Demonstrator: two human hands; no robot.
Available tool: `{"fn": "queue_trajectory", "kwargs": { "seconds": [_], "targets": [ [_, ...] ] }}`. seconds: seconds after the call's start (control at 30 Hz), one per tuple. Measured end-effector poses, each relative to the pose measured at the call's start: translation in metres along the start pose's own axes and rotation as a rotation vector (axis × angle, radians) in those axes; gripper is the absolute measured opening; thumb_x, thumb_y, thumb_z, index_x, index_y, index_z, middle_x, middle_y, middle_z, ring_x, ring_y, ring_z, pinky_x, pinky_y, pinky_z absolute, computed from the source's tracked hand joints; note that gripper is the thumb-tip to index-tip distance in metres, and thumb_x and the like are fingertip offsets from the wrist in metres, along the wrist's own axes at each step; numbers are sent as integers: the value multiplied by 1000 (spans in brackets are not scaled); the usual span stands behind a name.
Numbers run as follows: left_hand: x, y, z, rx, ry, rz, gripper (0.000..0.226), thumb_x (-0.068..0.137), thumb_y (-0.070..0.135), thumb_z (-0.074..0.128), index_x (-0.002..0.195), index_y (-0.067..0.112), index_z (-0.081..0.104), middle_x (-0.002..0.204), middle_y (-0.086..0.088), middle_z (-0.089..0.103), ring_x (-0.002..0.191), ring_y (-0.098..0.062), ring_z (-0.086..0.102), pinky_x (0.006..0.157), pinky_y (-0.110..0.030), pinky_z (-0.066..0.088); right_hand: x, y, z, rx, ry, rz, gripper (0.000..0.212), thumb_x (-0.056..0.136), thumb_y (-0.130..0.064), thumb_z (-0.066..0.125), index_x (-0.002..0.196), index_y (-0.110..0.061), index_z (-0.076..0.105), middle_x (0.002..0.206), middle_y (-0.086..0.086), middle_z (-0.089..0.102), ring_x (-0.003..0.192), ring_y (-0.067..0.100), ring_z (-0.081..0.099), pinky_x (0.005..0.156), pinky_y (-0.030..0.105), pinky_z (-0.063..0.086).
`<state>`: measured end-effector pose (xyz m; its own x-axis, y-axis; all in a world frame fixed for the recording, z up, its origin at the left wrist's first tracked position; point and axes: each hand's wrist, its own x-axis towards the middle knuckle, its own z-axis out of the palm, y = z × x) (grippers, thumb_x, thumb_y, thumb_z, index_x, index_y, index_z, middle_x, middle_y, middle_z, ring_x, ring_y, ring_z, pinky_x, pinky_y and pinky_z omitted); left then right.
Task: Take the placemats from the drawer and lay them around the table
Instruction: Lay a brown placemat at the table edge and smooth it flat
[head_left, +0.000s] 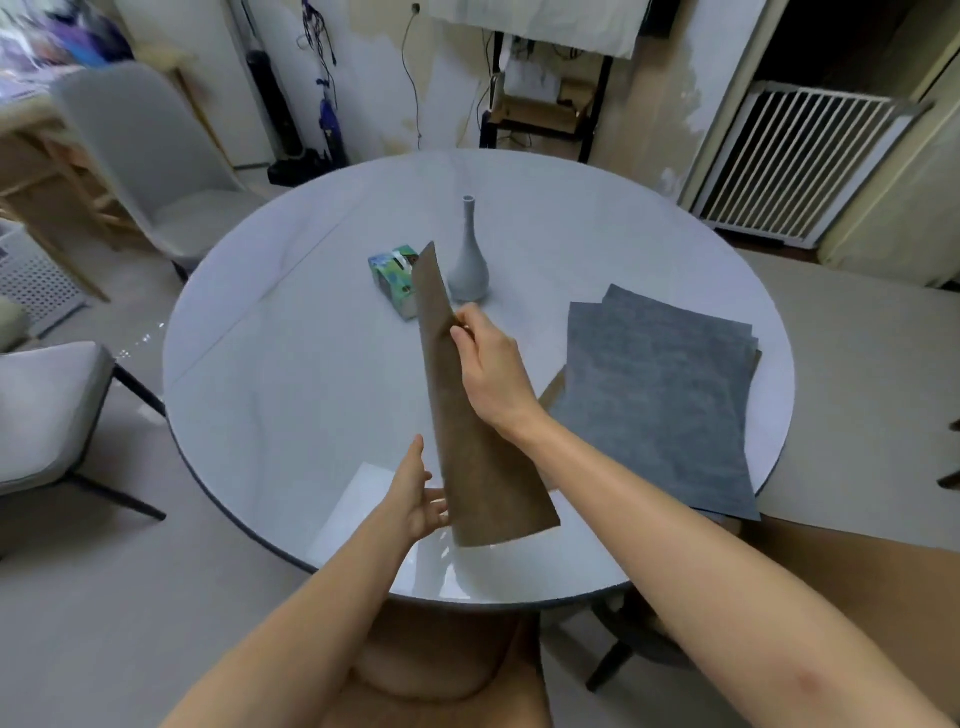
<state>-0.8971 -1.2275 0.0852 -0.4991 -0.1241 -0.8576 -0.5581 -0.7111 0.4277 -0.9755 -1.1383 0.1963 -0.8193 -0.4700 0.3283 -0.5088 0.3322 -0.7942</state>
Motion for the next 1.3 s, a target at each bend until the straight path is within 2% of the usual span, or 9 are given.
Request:
{"fn": "queue_trajectory", "kwargs": {
  "seconds": [0.2, 0.3, 0.37, 0.5, 0.6, 0.8, 0.93, 1.1, 1.3],
  "targets": [
    [-5, 49, -104, 3, -39, -73, 92, 60, 86, 54, 124, 21, 60, 122, -15, 65, 116, -43, 57, 87, -71, 39, 34, -82, 73, 201, 165, -68, 16, 99, -8, 39, 86, -12, 47, 73, -9, 46, 67, 6, 44, 66, 22, 37],
    [-38, 79, -138, -125, -87, -36, 64, 77, 64, 61, 116, 13, 62, 103, -11, 71, 94, -32, 67, 93, -48, 49, 50, -101, 98, 176, 300, -49, 16, 99, -9, 39, 86, -4, 48, 72, -2, 45, 64, 2, 42, 63, 20, 35],
    [-47, 103, -153, -215, -108, 74, 38, 89, 42, 63, 111, 11, 64, 89, -8, 74, 77, -23, 72, 75, -34, 59, 57, -102, 108, 145, 414, 30, 15, 100, -11, 38, 86, -8, 45, 69, -7, 41, 59, 0, 39, 58, 17, 31],
    [-36, 142, -176, -345, 59, 376, 38, 92, 4, 61, 128, -1, 51, 122, -12, 63, 97, -22, 64, 82, -31, 53, 47, -73, 113, 149, 531, 391, 13, 98, -23, 41, 102, -11, 42, 82, -4, 53, 70, 7, 49, 68, 27, 41],
    [-28, 141, -176, -208, 110, 580, 55, 90, -4, 57, 139, 7, 35, 108, -5, 61, 78, -15, 60, 65, -25, 51, 14, -33, 122, 185, 455, 781, 53, 90, -26, 58, 132, -6, 32, 128, 9, 55, 114, 26, 55, 97, 38, 45],
    [28, 63, -181, 136, 262, 193, 24, 90, -8, 51, 110, 4, 49, 92, -10, 57, 59, -14, 49, 35, -18, 39, -81, 47, 149, 280, 381, 1357, 88, 82, 4, 64, 148, -1, 6, 140, 18, 44, 123, 34, 50, 102, 43, 44],
    [45, 38, -186, 147, 235, 53, 22, 93, -5, 45, 110, 7, 51, 80, -11, 59, 63, -19, 56, 53, -35, 53, -100, 65, 152, -67, 294, 1258, 64, 88, 5, 49, 145, -10, 25, 139, 16, 47, 124, 33, 48, 101, 39, 42],
    [66, 63, -204, 110, 382, 204, 28, 92, -3, 48, 120, -3, 54, 108, -20, 65, 92, -32, 68, 49, -32, 54, -84, 89, 144, -202, 232, 1039, 77, 87, 7, 47, 153, -18, 16, 144, 11, 43, 130, 29, 45, 107, 33, 38],
    [80, 51, -198, 295, 350, 109, 22, 99, 6, 46, 97, -13, 58, 92, -25, 69, 65, -34, 67, 57, -37, 59, -108, 108, 145, -341, 202, 1171, 67, 94, -22, 54, 151, -22, 18, 136, 19, 37, 118, 39, 50, 96, 41, 43]
  ]
}}
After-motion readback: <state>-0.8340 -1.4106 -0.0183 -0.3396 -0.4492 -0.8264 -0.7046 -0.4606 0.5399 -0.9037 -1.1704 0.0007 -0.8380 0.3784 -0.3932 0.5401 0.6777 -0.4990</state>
